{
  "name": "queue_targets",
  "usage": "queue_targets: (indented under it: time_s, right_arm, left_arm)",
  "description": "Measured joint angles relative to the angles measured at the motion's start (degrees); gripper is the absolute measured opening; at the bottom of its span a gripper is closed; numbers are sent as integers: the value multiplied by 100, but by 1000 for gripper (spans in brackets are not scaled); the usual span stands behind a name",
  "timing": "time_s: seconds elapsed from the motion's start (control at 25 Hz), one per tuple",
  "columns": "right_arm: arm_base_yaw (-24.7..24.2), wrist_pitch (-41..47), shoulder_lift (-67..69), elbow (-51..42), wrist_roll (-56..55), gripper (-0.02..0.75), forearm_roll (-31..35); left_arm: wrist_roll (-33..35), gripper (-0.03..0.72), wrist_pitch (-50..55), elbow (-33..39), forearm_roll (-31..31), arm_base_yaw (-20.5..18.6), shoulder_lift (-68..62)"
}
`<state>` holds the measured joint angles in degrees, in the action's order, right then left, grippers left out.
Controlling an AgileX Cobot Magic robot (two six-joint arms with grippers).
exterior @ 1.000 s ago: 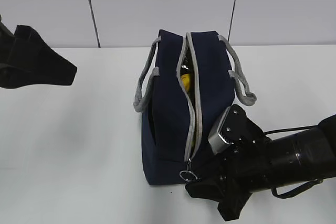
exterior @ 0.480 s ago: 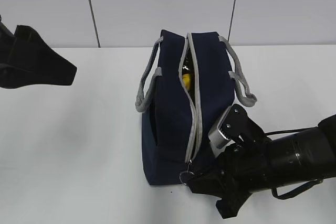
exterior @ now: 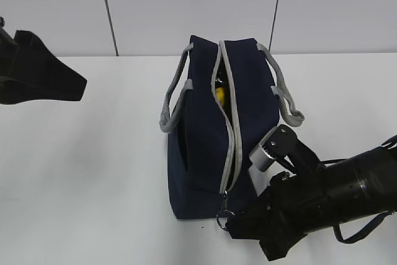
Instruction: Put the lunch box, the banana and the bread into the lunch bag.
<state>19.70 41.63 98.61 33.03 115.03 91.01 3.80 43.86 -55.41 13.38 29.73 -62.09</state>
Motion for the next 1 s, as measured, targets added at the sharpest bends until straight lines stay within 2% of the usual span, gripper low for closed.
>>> queue_targets:
  time_s: [0.36, 0.76, 1.0]
  right_arm:
    - [0, -158, -867, 0, -1393, -16, -1013]
    - [0, -199, -1785, 0, -1889, -16, -1311]
    - [0, -281, -2034, 368, -2142, -16, -1429]
  left_arm:
    - [0, 361, 18, 0, 0, 0, 0]
    - [0, 361, 93, 0, 0, 0, 0]
    - [30, 361, 40, 0, 0, 0, 0]
